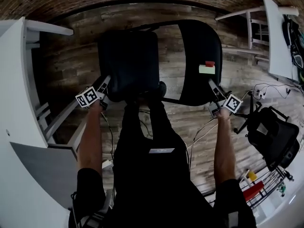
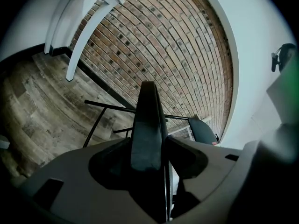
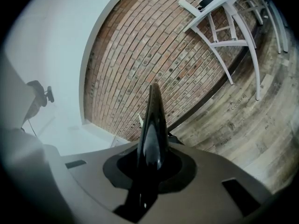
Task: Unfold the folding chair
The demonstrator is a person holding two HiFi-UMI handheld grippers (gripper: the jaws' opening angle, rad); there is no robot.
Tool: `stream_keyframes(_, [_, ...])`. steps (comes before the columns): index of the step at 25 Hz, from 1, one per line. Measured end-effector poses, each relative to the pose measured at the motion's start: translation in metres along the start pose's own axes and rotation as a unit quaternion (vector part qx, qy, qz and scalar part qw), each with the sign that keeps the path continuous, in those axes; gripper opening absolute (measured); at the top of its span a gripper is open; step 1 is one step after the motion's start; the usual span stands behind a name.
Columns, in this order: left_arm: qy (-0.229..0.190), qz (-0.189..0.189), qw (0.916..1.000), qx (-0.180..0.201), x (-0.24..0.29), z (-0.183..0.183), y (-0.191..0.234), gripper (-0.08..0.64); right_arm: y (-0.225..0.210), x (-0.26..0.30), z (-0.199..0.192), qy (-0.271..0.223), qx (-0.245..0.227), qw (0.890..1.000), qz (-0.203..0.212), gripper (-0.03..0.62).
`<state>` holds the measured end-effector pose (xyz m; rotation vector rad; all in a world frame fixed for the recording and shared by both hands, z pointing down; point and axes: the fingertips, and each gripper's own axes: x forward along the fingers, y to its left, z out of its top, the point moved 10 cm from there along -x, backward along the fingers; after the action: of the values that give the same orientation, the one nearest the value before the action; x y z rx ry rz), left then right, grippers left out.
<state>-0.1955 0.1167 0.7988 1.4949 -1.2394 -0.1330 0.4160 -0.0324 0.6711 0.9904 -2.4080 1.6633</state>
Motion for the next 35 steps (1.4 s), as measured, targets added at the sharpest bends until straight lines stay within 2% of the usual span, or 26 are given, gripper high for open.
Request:
stream_keyframes(14, [-0.022,0.015,0.9996,0.011,-0.01,0.003,0.024,0.248,-0.011,0.006,-0.007,-0.001,0.007,1.0,0.007,0.066])
stream_keyframes(17, [-0.029,0.029,0.999,0.018,-0.012,0.004,0.026,0.25,-0.015,0.006,-0.008,-0.002,0.011,1.0,0.014,0.066])
stream_keyframes(20, [-0.034,0.06,0.9967,0.043,-0.013,0.005,0.022,0.255,-0.021,0.004,-0.013,-0.004,0.018,1.0,0.013,0.066])
stream_keyframes(24, [-0.029,0.103,0.9893,0.099,-0.016,0.012,0.016,0.256,-0.026,0.004,-0.018,-0.008,0.028,0.999,0.014,0.066])
stream_keyframes(31, [-0.026,0.084,0.994,0.065,-0.017,0.013,0.027,0.256,-0.029,0.006,-0.02,-0.008,0.027,0.999,0.015,0.066])
stream_keyframes(35, [-0.025,0.104,0.9924,0.061,-0.018,0.015,0.028,0.256,-0.029,0.008,-0.02,-0.008,0.03,0.999,0.018,0.066])
